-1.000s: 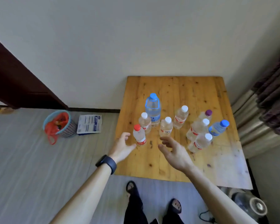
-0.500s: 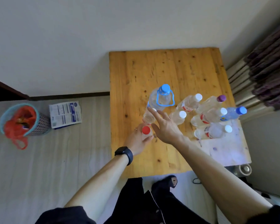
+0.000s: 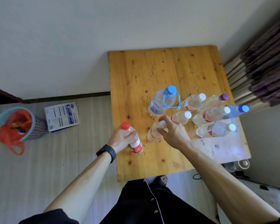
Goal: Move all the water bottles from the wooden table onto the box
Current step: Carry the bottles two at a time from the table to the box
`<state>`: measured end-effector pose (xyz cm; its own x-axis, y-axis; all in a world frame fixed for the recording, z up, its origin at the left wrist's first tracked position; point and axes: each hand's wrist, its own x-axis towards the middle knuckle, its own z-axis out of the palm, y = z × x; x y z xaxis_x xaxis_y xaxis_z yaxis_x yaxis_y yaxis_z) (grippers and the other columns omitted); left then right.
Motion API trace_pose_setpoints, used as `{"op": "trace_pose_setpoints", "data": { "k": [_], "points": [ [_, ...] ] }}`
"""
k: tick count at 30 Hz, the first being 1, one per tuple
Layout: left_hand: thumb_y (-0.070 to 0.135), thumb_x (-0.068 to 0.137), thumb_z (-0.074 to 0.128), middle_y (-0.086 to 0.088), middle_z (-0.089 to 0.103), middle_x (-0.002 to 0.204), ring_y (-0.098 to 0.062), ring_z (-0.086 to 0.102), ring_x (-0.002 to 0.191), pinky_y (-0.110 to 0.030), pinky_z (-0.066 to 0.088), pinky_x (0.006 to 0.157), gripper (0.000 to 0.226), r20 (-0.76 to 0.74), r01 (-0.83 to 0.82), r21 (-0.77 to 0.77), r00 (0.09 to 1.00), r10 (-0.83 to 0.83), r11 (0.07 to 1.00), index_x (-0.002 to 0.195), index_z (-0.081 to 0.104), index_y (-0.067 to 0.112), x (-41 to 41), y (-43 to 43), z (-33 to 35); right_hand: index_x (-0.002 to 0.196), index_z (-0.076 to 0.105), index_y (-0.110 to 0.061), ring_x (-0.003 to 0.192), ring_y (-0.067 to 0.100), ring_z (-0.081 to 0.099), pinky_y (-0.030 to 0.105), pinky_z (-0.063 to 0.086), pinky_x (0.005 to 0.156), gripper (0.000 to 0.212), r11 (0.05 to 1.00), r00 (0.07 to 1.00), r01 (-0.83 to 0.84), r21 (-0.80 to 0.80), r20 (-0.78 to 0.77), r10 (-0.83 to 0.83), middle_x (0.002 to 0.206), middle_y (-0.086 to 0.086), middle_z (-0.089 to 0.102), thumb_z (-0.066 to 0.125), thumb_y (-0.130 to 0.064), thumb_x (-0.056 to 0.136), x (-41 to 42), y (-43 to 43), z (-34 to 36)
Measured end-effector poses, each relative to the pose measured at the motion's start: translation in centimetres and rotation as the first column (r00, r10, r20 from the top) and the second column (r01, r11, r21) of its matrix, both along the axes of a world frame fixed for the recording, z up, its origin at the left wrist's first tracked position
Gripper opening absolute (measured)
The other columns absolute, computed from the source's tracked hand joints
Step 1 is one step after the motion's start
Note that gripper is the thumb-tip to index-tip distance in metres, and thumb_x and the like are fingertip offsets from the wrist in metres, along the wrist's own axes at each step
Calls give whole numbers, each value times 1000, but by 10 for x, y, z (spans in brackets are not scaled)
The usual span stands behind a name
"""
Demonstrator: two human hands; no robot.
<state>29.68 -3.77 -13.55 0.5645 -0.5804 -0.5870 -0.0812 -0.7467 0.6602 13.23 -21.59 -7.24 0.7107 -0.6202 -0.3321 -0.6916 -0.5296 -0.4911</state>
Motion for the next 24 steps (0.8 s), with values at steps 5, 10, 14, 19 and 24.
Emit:
{"op": "trace_pose_setpoints", "data": {
  "k": [5,10,14,19,24],
  "points": [
    [58,77,69,4,72,99,-15,68,94,-32,57,81,45,-90,-74,4,993,74,997,108,65,25,-2,3,-16,121,65,-32,112,16,57,32,47,94,49,930,968,224,293,45,-247,120,-5,60,82,-41,76,-2,5,-22],
    [59,80,70,7,69,91,-12,64,81,-27,51,70,42,-75,-101,4,992,101,995,98,63,22,-13,5,-24,113,56,-37,97,13,62,24,47,72,48,837,932,325,440,0,-362,108,-9,65,81,-43,73,-7,30,-40],
    [51,84,73,6,71,89,-6,64,79,-21,45,68,40,-148,-140,-6,979,137,990,95,69,13,-22,4,-31,103,57,-37,84,4,64,28,53,66,40,814,867,422,398,86,-491,91,-12,68,82,-39,73,-14,48,-47],
    [71,69,66,-1,72,77,-17,67,72,-31,51,70,70,-157,16,27,988,-11,1000,87,68,4,-29,-2,-30,100,59,-34,80,13,68,41,61,66,33,686,749,603,406,6,-662,83,-13,67,78,-45,75,-38,49,-45],
    [50,82,75,13,67,79,-2,62,74,-15,41,57,32,-80,226,54,972,-222,973,89,67,20,-49,-6,-11,94,66,-33,86,10,68,31,57,65,25,555,615,730,399,-31,-788,87,-12,71,71,-48,74,-100,69,-27]
  ]
}}
